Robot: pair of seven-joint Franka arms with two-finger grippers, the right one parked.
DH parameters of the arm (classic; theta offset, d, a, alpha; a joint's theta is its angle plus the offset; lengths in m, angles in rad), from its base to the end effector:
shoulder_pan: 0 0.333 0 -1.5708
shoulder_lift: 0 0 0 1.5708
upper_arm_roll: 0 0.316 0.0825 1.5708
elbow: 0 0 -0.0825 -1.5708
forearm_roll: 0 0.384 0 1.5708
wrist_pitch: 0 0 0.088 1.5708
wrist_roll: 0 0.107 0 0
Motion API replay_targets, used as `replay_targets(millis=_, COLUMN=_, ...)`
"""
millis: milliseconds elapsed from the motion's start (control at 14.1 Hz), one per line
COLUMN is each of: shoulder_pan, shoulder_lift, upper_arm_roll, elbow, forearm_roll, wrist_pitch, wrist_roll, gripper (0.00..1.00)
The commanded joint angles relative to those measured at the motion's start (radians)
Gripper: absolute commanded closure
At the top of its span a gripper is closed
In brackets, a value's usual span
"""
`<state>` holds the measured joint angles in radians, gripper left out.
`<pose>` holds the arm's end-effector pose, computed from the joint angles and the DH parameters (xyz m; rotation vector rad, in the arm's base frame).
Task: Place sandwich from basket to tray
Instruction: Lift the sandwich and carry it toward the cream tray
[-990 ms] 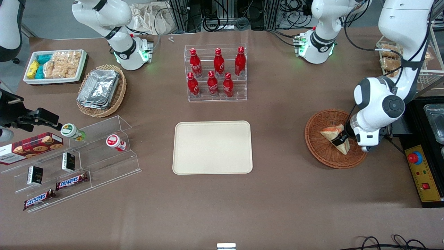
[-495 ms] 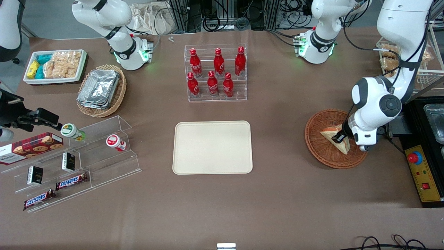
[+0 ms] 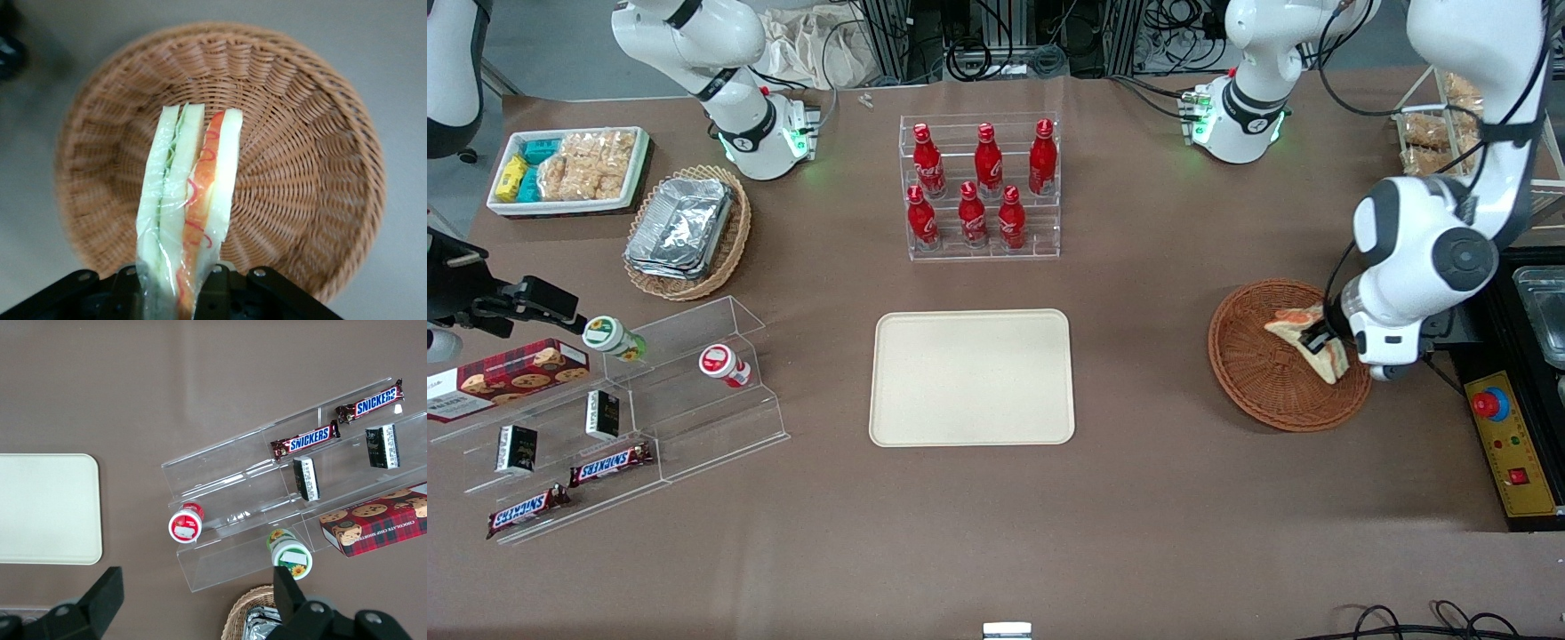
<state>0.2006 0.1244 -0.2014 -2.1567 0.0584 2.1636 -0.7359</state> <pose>0.5409 0.0027 0.3332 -2.8900 -1.0546 0.1525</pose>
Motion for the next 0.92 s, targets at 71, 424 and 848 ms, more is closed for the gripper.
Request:
replay_targets(millis=71, shoulder_pan=-0.007, shoulder_lift=-0.057, upper_arm_roll=0.000, elbow=0.287, forearm_roll=0.000, wrist_pitch=-0.369, wrist_roll=0.232, gripper=0.82)
replay_targets(millis=424, shoulder_pan=-0.020, shoulder_lift=-0.006, upper_arm_roll=-0.198, elbow=0.581, forearm_roll=-0.005, wrist_pitch=-0.582, wrist_roll=0.351, gripper=0.90)
replay_targets(millis=848, shoulder_pan=-0.197, shoulder_lift=0.374, upper_arm_roll=-0.395, elbow=0.710, forearm_roll=-0.031, wrist_pitch=-0.330, wrist_roll=0.002, gripper=0.90)
